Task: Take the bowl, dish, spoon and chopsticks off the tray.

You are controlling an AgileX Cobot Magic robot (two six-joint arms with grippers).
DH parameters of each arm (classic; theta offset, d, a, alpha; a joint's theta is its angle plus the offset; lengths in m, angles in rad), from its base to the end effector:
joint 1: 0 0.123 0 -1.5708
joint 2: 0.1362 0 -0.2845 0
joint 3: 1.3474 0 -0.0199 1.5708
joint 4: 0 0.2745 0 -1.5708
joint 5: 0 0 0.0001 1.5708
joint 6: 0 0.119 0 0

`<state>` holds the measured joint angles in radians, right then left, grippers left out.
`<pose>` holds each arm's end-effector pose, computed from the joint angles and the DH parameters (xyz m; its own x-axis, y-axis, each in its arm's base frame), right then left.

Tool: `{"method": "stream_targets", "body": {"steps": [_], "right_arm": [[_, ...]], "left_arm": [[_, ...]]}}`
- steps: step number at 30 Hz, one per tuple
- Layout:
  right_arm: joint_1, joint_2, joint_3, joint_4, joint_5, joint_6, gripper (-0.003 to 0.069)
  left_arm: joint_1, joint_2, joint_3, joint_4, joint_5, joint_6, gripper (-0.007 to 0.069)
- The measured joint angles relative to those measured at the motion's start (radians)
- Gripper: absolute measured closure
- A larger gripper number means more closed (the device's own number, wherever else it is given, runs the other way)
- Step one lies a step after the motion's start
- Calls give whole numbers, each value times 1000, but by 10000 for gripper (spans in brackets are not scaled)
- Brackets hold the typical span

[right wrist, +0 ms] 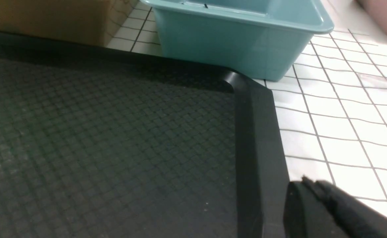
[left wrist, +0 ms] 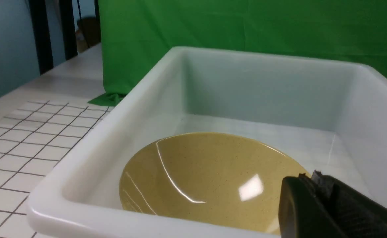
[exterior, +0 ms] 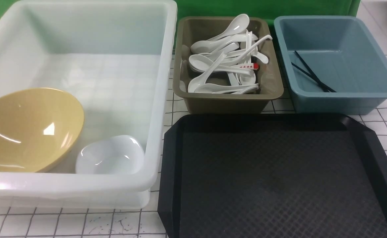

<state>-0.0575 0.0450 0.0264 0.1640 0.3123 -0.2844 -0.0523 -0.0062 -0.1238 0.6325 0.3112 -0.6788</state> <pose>0.1082 -0.0002 0.1641 -0.2868 -0.1114 -0.9515 -0.0274 0.9938 -0.1081 0.0996 0.0164 0.2341 -0.0275 -0.0670 -0.9974 -0.1315 0.9893 -0.0629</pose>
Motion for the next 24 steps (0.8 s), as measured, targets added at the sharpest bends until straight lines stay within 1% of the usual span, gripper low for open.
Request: {"method": "stream_targets", "body": {"steps": [2,4,6,7,8,9,10,11,12,13,14,15,17,19,20,21,24], "right_arm": [[0,0,0,0,-1,0,597],[0,0,0,0,-1,0,594],[0,0,0,0,-1,0,592],[0,0,0,0,-1,0,592],[0,0,0,0,-1,0,591],[0,0,0,0,-1,0,590],[0,0,0,0,-1,0,590],[0,0,0,0,-1,0,589],[0,0,0,0,-1,0,588],[0,0,0,0,-1,0,587],[0,0,0,0,-1,0,587],[0,0,0,0,-1,0,587],[0,0,0,0,-1,0,584],[0,0,0,0,-1,0,582],[0,0,0,0,-1,0,580],[0,0,0,0,-1,0,580],[0,0,0,0,-1,0,580]], "left_arm": [[20,-4,30,1,-25,-8,636],[61,-6,78,0,-107,-24,636],[102,-7,121,-21,-192,-16,636],[102,-7,125,-26,-198,-13,636],[127,-7,143,-77,-249,22,636],[139,-7,146,-119,-266,52,636],[149,-7,148,-165,-272,96,636],[150,-7,148,-183,-272,116,636],[153,-7,150,-254,-265,185,636],[154,-7,150,-287,-258,222,636],[154,-7,150,-372,-228,310,636],[154,-7,150,-409,-203,360,636],[154,-7,150,-527,-128,468,636],[154,-7,150,-624,-34,574,636],[154,-7,150,-655,7,629,636],[154,-7,150,-674,14,660,636],[148,-7,149,-694,16,727,636]]}}
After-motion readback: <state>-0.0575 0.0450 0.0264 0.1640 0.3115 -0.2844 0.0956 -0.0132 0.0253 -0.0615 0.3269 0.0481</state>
